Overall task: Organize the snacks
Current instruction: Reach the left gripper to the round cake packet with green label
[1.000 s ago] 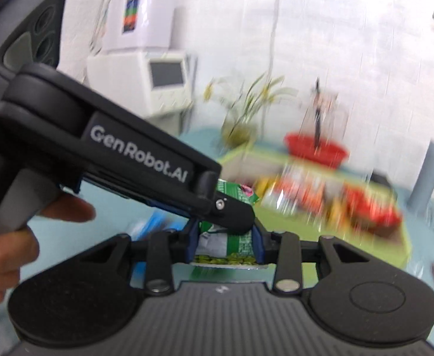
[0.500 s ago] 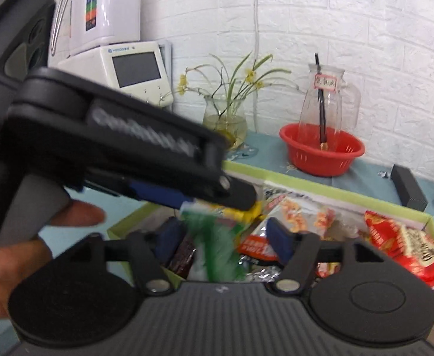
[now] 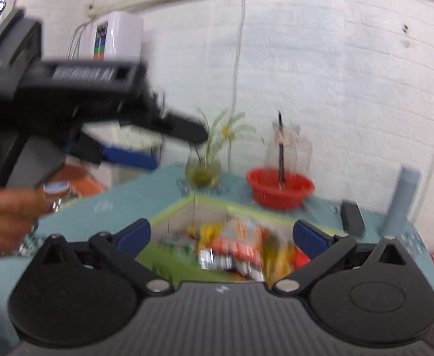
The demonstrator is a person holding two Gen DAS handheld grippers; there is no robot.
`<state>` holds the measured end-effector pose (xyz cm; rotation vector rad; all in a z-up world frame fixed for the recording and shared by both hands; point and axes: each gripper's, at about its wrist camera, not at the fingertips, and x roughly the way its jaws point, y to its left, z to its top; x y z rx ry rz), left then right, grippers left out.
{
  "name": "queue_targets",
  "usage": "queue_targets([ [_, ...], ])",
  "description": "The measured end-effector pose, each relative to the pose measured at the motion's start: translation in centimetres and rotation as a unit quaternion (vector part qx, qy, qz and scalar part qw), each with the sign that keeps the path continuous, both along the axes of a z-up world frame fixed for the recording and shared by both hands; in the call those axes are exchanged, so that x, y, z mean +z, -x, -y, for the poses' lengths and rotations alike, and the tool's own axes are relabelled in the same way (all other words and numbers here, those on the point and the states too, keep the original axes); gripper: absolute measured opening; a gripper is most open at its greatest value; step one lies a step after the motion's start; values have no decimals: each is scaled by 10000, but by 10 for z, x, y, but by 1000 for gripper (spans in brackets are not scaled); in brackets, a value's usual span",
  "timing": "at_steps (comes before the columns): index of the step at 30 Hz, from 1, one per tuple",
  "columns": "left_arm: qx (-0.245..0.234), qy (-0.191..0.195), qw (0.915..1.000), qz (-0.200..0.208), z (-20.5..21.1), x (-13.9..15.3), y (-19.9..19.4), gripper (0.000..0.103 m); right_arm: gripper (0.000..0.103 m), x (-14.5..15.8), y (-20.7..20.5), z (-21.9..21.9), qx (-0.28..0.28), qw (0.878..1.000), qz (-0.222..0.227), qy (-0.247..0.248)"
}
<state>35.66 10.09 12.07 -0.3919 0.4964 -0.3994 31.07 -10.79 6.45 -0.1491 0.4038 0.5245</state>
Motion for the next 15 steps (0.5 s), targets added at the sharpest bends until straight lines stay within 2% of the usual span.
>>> queue_targets([
  [4,-829,-399,9951,-364,55,-21,10,80,102,-46,56,50,-793,9930,-854,-161],
  [7,-1468,-927,9808,-893,100,-59,26,78,102,-80,87,75,-1268,9777,-1560,-607],
  [9,-1760,-1112,9692,-1316,119,-86,37,71,102,-93,106,80,-1323,9736,-1722,-705],
  [11,-1986,-1100,9581,-1745,133,-109,45,68,102,-99,113,79,-1234,9737,-1768,-736],
  [13,-2078,-1009,9513,-2044,138,-126,50,62,102,-101,112,78,-1182,9743,-1778,-719],
  [15,-2074,-1102,9452,-2269,143,-139,53,53,102,-105,108,75,-1099,9758,-1792,-596],
])
